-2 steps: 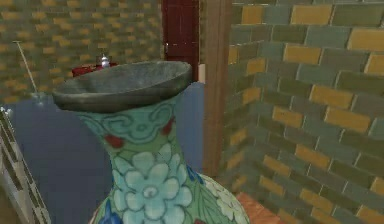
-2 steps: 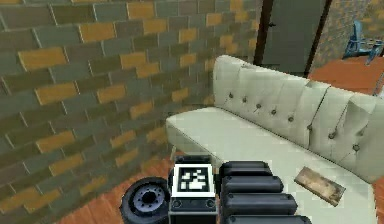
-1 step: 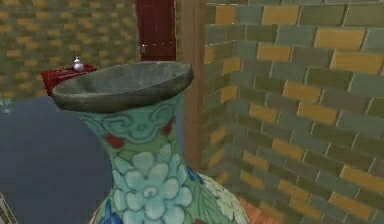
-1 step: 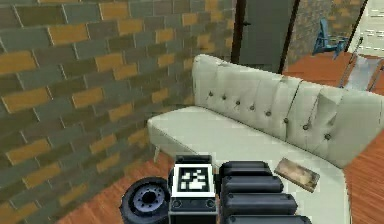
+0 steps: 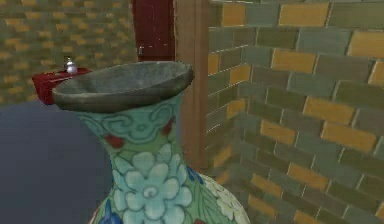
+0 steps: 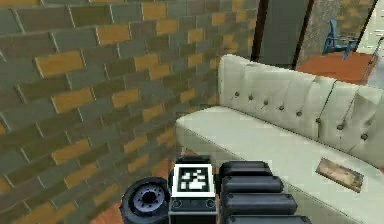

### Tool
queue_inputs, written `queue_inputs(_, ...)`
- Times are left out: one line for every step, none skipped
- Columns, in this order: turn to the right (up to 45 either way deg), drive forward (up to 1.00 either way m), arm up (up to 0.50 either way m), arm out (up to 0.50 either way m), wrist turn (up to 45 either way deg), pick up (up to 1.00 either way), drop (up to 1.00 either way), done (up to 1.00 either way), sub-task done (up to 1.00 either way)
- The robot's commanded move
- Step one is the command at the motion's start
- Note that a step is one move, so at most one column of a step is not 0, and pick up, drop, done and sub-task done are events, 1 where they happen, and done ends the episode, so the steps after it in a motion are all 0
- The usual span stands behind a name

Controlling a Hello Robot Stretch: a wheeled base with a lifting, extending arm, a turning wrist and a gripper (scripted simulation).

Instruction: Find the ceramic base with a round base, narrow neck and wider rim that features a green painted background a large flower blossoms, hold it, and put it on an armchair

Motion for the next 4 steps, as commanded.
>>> queue_inputs(-42.0, 0.00, 0.00, 0.00, 0.0, 0.00, 0.00, 0.00, 0.00)
queue_inputs(0.0, 0.30, 0.00, 0.00, 0.0, 0.00, 0.00, 0.00, 0.00)
queue_inputs(-3.0, 0.00, 0.00, 0.00, 0.0, 0.00, 0.00, 0.00, 0.00)
queue_inputs(0.0, 0.45, 0.00, 0.00, 0.0, 0.00, 0.00, 0.00, 0.00)
